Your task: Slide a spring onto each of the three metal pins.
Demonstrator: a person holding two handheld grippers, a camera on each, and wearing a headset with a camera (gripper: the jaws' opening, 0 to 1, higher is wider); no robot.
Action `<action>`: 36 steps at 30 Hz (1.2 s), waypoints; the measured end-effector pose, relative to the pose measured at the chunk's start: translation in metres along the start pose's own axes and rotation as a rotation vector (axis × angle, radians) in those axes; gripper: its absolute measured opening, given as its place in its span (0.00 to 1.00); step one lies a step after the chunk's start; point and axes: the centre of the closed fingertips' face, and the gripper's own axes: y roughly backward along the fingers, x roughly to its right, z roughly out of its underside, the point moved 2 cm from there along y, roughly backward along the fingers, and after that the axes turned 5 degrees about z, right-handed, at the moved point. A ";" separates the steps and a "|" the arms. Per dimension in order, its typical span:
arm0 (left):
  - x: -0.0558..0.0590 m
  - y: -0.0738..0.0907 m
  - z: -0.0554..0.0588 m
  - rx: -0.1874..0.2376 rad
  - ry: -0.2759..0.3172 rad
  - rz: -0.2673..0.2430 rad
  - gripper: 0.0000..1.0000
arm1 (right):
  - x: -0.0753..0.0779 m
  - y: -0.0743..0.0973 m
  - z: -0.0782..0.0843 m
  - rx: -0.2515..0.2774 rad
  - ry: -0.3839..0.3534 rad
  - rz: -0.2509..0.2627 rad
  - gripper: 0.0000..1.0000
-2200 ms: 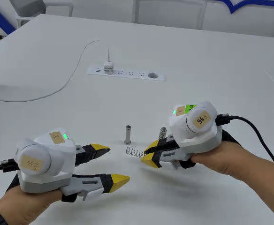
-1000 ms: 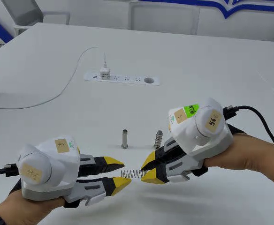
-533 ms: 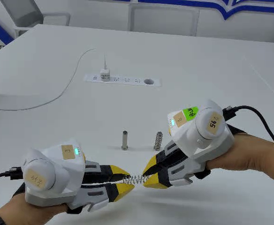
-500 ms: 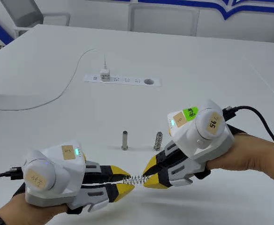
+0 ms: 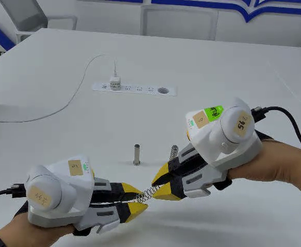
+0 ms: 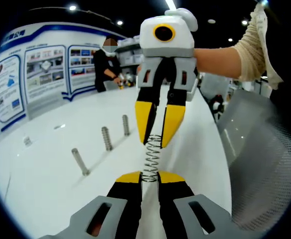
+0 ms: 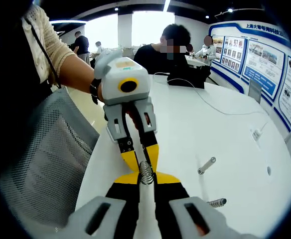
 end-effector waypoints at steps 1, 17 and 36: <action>0.000 0.000 0.000 -0.001 -0.001 -0.001 0.11 | 0.000 0.000 -0.003 0.010 -0.001 0.000 0.11; 0.001 -0.003 -0.004 0.019 0.019 0.002 0.11 | -0.001 -0.008 -0.026 0.079 0.006 0.012 0.12; -0.002 -0.002 -0.003 0.041 0.041 -0.004 0.11 | 0.000 -0.013 -0.023 0.068 -0.031 0.022 0.12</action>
